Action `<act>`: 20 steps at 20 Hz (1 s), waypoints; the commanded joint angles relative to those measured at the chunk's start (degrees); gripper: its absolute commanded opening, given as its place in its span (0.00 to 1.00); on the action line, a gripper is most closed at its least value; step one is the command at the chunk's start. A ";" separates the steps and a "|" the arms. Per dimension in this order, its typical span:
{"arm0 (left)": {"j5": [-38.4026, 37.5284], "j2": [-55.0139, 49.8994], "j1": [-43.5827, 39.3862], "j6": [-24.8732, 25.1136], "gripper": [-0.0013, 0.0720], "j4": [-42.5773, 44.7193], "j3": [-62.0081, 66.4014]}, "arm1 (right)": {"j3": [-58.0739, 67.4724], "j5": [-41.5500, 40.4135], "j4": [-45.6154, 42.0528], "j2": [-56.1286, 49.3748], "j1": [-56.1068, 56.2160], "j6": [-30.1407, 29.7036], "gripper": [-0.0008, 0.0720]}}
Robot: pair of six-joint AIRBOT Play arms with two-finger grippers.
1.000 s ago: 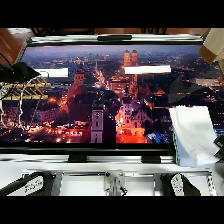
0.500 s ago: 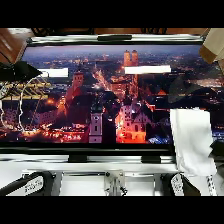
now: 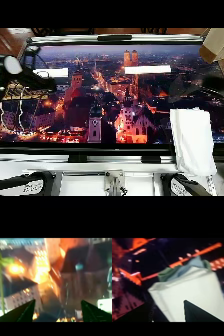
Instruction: Fold the shirts.
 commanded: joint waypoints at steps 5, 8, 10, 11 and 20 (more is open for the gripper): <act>-3.50 -3.34 -2.64 -3.69 1.00 -7.08 -5.44 | 1.16 -1.95 7.63 -16.74 22.14 4.20 0.70; -1.62 -3.19 -2.43 -3.67 1.00 -7.65 -5.77 | 1.16 -2.34 3.28 -17.64 25.75 4.90 0.70; -0.57 -3.19 -2.43 -3.69 1.00 -7.65 -5.79 | 1.16 -2.36 3.37 -17.59 26.58 4.85 0.70; -0.07 -3.21 -2.43 -3.72 1.00 -7.72 -5.79 | 1.16 -2.36 3.28 -17.59 26.75 4.85 0.70; 0.50 -3.19 -2.43 -3.52 1.00 -7.54 -5.79 | 1.16 -2.36 3.30 -17.59 26.75 4.85 0.70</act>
